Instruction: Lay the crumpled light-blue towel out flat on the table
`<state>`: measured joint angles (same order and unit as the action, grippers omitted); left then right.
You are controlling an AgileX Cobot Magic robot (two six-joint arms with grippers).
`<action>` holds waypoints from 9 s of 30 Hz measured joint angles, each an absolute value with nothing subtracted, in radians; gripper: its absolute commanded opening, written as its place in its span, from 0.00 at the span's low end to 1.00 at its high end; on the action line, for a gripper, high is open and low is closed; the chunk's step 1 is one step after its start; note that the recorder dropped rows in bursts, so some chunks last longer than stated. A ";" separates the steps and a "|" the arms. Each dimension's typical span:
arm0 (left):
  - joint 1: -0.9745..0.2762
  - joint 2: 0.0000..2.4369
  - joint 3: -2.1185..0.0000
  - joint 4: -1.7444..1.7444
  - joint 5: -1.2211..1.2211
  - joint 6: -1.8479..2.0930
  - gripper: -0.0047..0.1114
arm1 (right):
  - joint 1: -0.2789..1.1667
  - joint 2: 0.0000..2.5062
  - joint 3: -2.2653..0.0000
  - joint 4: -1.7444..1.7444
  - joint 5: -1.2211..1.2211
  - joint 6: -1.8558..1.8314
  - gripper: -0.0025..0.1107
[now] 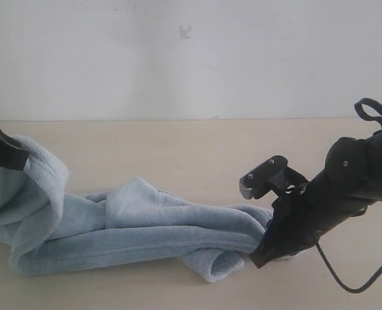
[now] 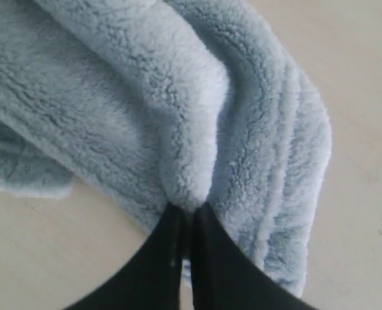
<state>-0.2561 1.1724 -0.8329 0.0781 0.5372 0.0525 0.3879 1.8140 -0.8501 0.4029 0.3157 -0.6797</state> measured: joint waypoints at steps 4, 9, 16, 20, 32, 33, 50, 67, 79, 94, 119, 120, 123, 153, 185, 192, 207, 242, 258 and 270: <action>-0.256 1.172 -0.833 0.076 0.537 0.053 0.07 | 0.388 1.801 -0.866 0.405 0.339 -0.658 0.02; -0.256 1.172 -0.833 0.076 0.520 0.053 0.07 | 0.388 1.704 -0.952 0.412 0.435 -0.541 0.02; -0.256 1.172 -0.833 0.076 0.503 0.053 0.07 | 0.388 1.471 -0.991 0.380 0.495 -0.496 0.02; -0.256 1.138 -0.849 0.075 0.497 0.048 0.07 | 0.388 1.337 -0.991 0.300 0.499 -0.442 0.02; -0.256 0.923 -0.621 0.168 0.198 0.037 0.07 | 0.389 0.817 -0.878 -0.656 0.575 0.292 0.02; -0.256 0.947 -0.620 0.168 0.208 0.022 0.07 | 0.389 0.850 -0.852 -0.704 0.607 0.349 0.02; -0.256 0.934 -0.669 0.159 0.270 0.000 0.07 | 0.389 1.012 -0.816 -0.883 0.589 0.626 0.02; -0.256 1.206 -0.669 0.307 0.191 0.000 0.07 | 0.320 1.228 -0.816 -1.180 0.570 0.963 0.02; -0.256 1.253 -0.671 0.283 0.279 -0.007 0.07 | 0.202 1.472 -0.816 -0.704 0.545 0.652 0.02; -0.256 0.980 -0.744 0.156 0.338 -0.007 0.07 | 0.202 1.139 -0.816 -0.634 0.409 0.577 0.02; -0.256 0.963 -0.748 -0.132 1.212 0.252 0.07 | 0.209 0.902 -0.791 -0.137 1.213 -0.025 0.02; -0.256 0.971 -0.748 -0.135 1.214 0.255 0.07 | 0.216 0.902 -0.780 -0.137 1.214 -0.030 0.02; -0.256 0.995 -0.748 -0.137 1.215 0.281 0.08 | 0.235 0.902 -0.752 -0.139 1.219 -0.057 0.02; -0.083 1.210 -1.064 0.165 0.657 0.039 0.07 | 0.220 1.162 -0.926 -0.628 0.478 0.510 0.02; -0.275 1.309 -0.824 -0.546 0.554 0.562 0.07 | 0.417 1.799 -0.896 1.044 0.510 -0.939 0.51; -0.307 1.426 -0.703 -0.695 0.444 0.740 0.07 | 0.484 1.824 -0.896 0.993 0.428 -0.938 0.13; -0.309 1.472 -0.760 -0.758 0.430 0.752 0.07 | 0.488 1.415 -0.896 0.447 0.642 -0.639 0.02; -0.309 1.472 -0.764 -0.959 0.526 0.902 0.07 | 0.488 1.647 -1.087 -0.095 0.599 0.149 0.55; -0.309 1.472 -0.764 -0.999 0.526 0.903 0.07 | 0.447 2.073 -1.425 -0.261 0.988 0.367 0.48; -0.309 1.472 -0.764 -1.008 0.526 0.910 0.07 | 0.429 2.054 -1.425 -0.296 0.964 0.322 0.03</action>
<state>-0.3091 1.4722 -0.7642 -1.0075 0.5257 0.9101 0.4288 2.0539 -1.4252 -0.2958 0.9643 0.3220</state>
